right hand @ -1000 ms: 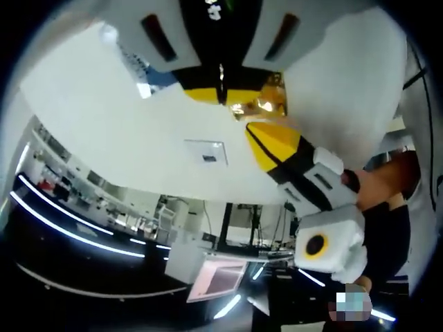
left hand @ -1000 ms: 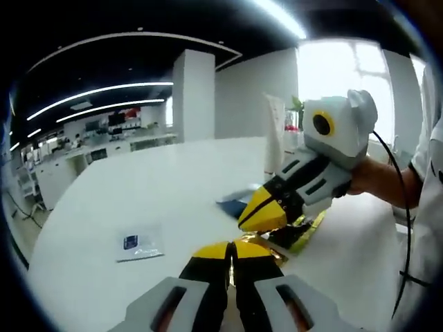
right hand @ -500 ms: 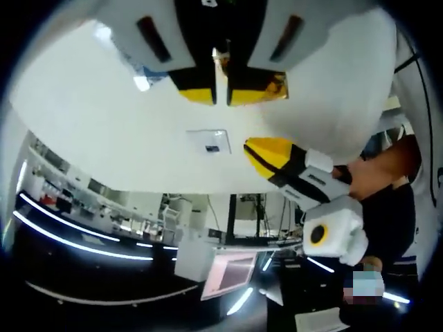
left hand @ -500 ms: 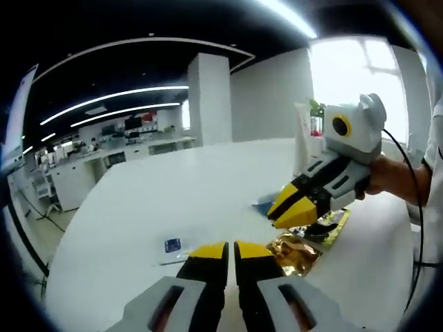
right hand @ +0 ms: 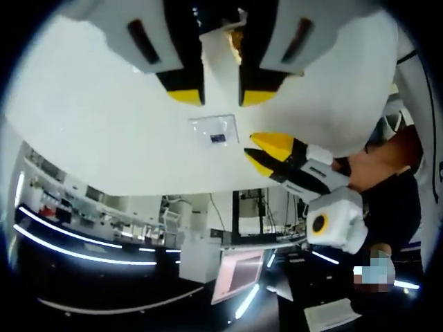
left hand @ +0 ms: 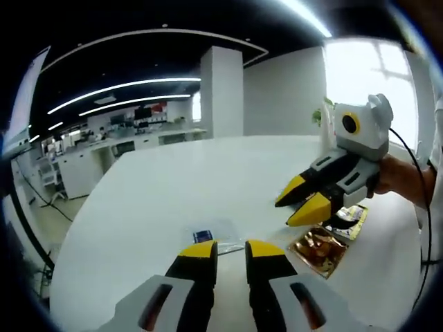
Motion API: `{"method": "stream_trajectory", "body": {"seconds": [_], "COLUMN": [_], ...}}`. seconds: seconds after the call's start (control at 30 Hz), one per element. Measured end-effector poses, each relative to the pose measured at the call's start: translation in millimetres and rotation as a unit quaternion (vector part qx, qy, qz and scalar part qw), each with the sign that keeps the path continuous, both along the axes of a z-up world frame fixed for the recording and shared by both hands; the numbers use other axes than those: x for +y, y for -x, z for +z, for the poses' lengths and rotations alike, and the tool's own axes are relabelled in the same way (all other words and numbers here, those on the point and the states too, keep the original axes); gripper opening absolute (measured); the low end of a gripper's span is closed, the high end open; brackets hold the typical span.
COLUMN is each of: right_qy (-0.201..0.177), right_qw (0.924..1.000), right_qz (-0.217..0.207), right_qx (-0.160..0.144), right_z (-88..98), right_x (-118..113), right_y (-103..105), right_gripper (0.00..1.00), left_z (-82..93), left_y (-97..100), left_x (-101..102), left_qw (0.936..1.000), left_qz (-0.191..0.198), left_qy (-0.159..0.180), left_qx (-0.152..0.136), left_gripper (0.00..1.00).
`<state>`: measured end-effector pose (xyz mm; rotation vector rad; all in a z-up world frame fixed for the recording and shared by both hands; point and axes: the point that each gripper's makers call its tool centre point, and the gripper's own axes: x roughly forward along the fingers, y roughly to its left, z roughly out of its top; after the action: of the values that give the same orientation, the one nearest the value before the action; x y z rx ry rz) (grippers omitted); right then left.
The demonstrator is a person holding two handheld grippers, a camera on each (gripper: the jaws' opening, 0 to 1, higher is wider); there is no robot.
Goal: Arrange the skincare products in the storage area until every visible bottle or jar stands upright without overlapping.
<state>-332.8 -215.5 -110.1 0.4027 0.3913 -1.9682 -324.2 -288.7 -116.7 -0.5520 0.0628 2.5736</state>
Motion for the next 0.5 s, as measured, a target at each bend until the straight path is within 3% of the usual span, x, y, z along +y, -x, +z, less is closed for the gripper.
{"method": "stream_trajectory", "body": {"seconds": [0.5], "right_qy": [-0.008], "right_qw": [0.9998], "right_qz": [0.008], "right_qx": [-0.017], "right_z": [-13.7], "right_x": [-16.5], "right_y": [24.3], "right_gripper": [0.32], "left_z": [-13.7], "left_y": [24.9], "left_x": [-15.5], "left_qw": [0.9997], "left_qz": [0.011], "left_qy": [0.005], "left_qx": [-0.022], "left_gripper": [0.26]}}
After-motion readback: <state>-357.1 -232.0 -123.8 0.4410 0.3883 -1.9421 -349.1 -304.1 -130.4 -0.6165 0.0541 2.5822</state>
